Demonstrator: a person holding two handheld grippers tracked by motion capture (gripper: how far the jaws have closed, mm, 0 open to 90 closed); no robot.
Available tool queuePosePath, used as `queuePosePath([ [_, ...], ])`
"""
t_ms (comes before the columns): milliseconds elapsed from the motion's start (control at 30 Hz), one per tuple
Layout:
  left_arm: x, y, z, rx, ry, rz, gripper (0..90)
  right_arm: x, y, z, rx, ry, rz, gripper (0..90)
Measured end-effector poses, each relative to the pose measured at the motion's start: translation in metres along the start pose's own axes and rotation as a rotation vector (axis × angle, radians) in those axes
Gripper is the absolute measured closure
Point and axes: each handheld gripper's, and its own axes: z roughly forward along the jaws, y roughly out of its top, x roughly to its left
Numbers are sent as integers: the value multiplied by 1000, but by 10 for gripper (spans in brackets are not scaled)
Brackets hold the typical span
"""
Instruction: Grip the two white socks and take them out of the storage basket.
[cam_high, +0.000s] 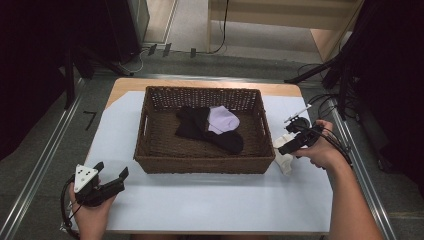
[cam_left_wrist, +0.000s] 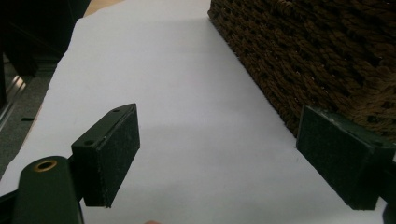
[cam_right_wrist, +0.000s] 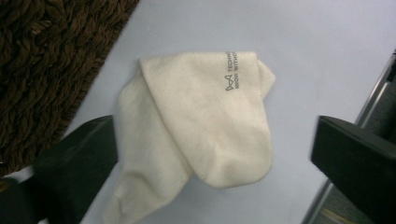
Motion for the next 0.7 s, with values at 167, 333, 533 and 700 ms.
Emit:
queuePosePath([
  [167,1,0,0,-7,-8,-2,148,0,-15,3,-91,20,48,0],
  [333,1,0,0,-5,-9,1,149,0,-36,7,-185,-19,100,0],
  [533,0,0,0,-3,-5,-2,149,3,-58,8,-276,-40,162,0],
  [700,1,0,0,-6,-7,-6,149,8,-78,6,-372,-40,191,0],
])
